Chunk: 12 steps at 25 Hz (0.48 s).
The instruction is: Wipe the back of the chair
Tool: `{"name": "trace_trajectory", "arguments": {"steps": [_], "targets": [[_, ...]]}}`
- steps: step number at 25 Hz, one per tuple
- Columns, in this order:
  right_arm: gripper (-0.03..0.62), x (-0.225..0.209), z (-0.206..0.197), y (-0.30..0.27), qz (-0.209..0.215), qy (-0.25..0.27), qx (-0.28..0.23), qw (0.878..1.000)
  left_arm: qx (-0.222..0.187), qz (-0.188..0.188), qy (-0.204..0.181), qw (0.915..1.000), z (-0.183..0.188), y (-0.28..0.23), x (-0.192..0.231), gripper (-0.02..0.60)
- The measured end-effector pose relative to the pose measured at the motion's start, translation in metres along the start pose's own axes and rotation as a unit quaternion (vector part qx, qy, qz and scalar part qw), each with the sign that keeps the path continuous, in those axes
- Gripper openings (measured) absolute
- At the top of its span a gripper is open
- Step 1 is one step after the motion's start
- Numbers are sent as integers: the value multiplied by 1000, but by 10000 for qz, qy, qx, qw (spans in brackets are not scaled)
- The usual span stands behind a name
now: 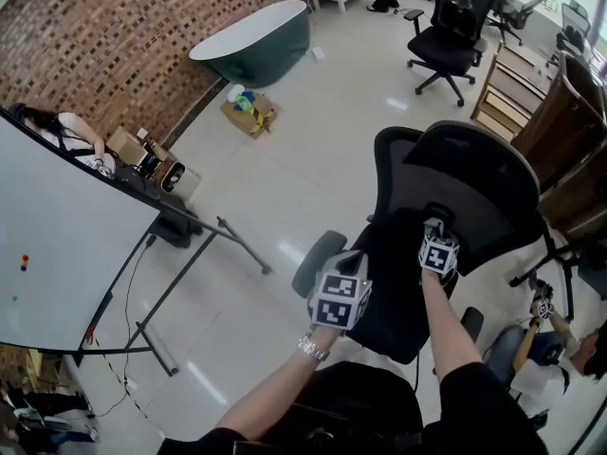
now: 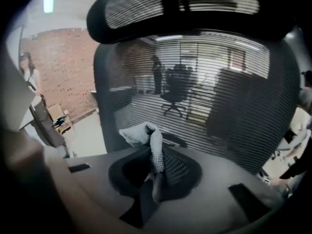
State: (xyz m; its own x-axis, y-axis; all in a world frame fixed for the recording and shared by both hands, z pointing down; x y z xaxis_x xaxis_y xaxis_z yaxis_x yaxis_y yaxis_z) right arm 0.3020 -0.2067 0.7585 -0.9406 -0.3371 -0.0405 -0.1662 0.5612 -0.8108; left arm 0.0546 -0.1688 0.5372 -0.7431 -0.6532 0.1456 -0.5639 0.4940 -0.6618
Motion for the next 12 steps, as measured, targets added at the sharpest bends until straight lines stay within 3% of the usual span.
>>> {"name": "trace_trajectory", "arguments": {"steps": [3,6,8,12], "targets": [[40,93,33,-16,600,715,-176,9955,-10,190,86,9998,-5,16,14,3],[40,140,43,-38,633,1746,11,9826,-38,450,167,9988,-9,30,29,3],[40,130,40,-50,430,1968,242,9792,-31,592,221,9980,-14,36,35,3],[40,50,16,-47,-11,1392,363,9896,-86,657,351,9972,-19,45,45,3]]}}
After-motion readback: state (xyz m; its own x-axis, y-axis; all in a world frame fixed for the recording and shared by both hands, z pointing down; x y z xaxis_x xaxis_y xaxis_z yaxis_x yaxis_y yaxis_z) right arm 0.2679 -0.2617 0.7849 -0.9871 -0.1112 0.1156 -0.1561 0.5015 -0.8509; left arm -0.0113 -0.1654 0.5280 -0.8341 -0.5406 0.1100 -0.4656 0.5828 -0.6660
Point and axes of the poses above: the fingertips, and each gripper's own axes: y backward along the fingers, x to its left, z out of its top, the point moved 2 cm from there along y, backward along the fingers, and after that the axes turned 11 degrees about x, right-handed, at the moved point
